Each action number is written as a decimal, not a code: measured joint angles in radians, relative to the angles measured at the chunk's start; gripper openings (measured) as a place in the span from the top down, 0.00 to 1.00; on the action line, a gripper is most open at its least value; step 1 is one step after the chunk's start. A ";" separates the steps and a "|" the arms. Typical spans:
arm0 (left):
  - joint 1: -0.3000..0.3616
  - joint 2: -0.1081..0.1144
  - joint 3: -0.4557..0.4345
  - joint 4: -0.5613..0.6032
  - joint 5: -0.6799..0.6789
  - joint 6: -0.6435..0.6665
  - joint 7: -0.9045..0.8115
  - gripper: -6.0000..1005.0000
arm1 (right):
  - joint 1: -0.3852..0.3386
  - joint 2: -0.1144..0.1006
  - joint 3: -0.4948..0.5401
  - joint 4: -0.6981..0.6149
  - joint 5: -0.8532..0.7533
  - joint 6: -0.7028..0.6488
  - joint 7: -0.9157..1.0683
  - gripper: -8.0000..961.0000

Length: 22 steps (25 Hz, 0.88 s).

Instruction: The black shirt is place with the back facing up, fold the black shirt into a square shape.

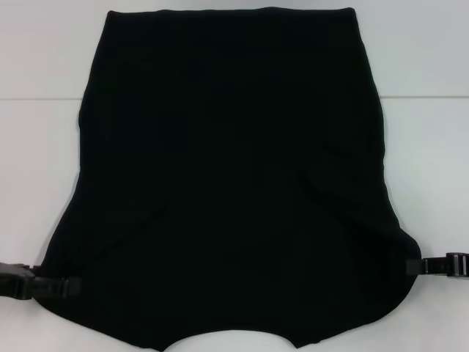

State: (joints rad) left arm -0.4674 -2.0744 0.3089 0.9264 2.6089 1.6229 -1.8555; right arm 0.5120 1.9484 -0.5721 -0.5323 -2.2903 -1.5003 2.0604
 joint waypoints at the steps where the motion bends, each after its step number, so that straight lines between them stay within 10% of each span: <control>1: 0.000 0.000 0.000 0.000 0.000 0.000 0.000 0.13 | 0.000 0.000 0.000 -0.001 0.000 0.000 0.000 0.96; 14: -0.013 0.007 0.006 -0.007 0.016 -0.014 -0.006 0.13 | 0.002 0.001 0.003 -0.006 0.000 0.000 0.000 0.96; 22: -0.019 0.009 0.006 -0.009 0.035 -0.035 -0.029 0.48 | 0.005 0.001 0.003 -0.008 0.000 0.001 -0.001 0.96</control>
State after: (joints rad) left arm -0.4864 -2.0656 0.3154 0.9174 2.6444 1.5880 -1.8849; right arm 0.5167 1.9497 -0.5690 -0.5407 -2.2902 -1.4994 2.0591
